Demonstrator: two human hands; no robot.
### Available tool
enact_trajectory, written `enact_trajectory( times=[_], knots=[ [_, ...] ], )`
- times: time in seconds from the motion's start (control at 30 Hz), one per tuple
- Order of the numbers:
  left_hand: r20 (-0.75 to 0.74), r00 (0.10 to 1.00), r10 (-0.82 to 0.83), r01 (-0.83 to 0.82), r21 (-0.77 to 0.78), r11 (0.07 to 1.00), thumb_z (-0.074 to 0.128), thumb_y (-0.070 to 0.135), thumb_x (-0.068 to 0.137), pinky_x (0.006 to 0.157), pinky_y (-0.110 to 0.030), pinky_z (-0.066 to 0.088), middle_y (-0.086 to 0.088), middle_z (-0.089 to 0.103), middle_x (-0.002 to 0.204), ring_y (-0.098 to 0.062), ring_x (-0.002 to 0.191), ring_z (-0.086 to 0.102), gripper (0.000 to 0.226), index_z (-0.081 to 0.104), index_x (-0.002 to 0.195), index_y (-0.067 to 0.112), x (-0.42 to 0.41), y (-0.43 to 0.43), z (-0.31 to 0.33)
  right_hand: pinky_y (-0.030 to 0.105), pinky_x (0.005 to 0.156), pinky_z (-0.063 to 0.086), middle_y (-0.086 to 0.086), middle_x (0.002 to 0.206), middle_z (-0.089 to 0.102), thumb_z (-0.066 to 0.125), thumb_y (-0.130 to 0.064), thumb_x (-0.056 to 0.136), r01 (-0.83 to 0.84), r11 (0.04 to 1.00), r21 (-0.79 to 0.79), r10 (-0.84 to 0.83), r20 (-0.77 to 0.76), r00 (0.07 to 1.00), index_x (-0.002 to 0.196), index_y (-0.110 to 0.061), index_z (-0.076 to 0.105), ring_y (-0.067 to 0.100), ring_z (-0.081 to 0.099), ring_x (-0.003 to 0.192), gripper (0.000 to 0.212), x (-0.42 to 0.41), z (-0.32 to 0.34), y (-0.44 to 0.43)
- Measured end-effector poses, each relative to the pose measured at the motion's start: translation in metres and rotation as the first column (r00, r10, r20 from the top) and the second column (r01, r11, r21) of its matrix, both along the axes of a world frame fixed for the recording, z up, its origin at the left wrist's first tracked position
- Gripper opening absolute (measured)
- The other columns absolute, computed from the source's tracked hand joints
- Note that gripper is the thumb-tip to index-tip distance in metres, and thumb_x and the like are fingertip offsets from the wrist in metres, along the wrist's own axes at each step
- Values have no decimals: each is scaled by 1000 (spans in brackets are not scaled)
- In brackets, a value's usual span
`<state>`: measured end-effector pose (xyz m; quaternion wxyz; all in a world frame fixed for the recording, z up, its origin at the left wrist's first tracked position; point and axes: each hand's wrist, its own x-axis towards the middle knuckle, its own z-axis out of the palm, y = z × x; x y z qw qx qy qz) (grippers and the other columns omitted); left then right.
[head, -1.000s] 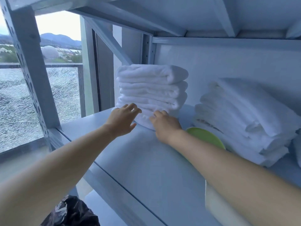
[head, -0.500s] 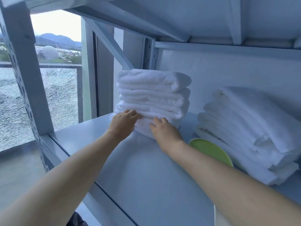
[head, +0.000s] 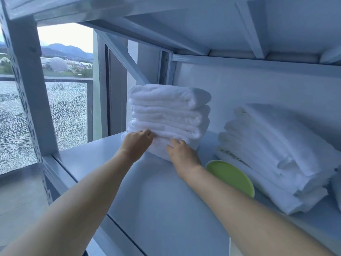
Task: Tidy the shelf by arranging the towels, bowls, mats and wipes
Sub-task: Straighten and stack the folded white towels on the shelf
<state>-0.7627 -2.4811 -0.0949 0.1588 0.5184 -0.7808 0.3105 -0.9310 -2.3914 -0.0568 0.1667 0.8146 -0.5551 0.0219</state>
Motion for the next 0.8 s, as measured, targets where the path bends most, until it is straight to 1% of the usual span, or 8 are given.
enact_trajectory(
  times=[0.07,0.2,0.3,0.4,0.5,0.57,0.67,0.8],
  knots=[
    [-34,999,3,-3,8,1000,81,-5,24,33,-13,22,3,52,51,-16,34,50,44,58,56,13,-5,2,4,32,81,45,11,128,39,63,5,75,7,1000,0,-7,5,1000,119,-5,45,27,40,118,48,-1,-1,-1],
    [-66,998,7,-4,55,998,70,1,60,43,-24,33,-2,65,73,-23,63,63,21,64,78,9,-6,5,9,35,83,47,12,128,38,60,5,79,65,998,17,-65,8,998,121,-6,44,29,41,118,46,2,-3,-5],
    [0,1000,-7,7,61,998,79,7,37,38,-17,21,3,59,55,-19,45,57,29,61,59,13,-17,21,19,43,85,47,15,131,37,50,5,86,159,986,47,-161,29,987,126,-7,43,33,41,120,42,0,-2,-11],
    [-11,998,-55,56,76,996,75,8,49,42,-21,29,-1,64,64,-23,58,62,22,62,66,11,-30,26,15,44,89,46,13,135,37,51,6,85,246,964,98,-248,9,969,129,-9,44,35,43,122,48,-9,4,-17],
    [29,994,-101,100,28,995,81,7,26,34,-15,26,2,55,53,-18,44,54,35,59,52,14,-31,36,11,43,91,46,10,139,38,51,5,86,285,952,114,-280,-59,958,133,-10,43,34,43,125,50,-15,11,-14],
    [30,992,-126,128,-50,991,82,8,29,33,-18,31,0,58,63,-18,52,57,38,66,63,14,-23,34,3,40,90,47,11,134,42,52,5,85,242,966,92,-239,-47,970,130,-8,46,32,46,122,47,-17,13,-8],
    [-11,995,-102,101,-73,992,83,8,32,33,-22,40,-2,60,76,-21,62,60,49,68,79,11,-9,38,-3,39,77,46,14,122,47,51,9,81,96,995,20,-96,22,995,117,-4,49,34,51,112,39,-12,11,2],
    [-24,998,-56,54,-69,996,81,6,34,33,-22,40,-1,60,75,-21,63,61,48,68,79,12,-3,34,-4,39,73,43,16,121,45,40,6,89,50,998,38,-54,125,991,123,-5,45,36,53,108,36,6,-2,-4]
  ],
)
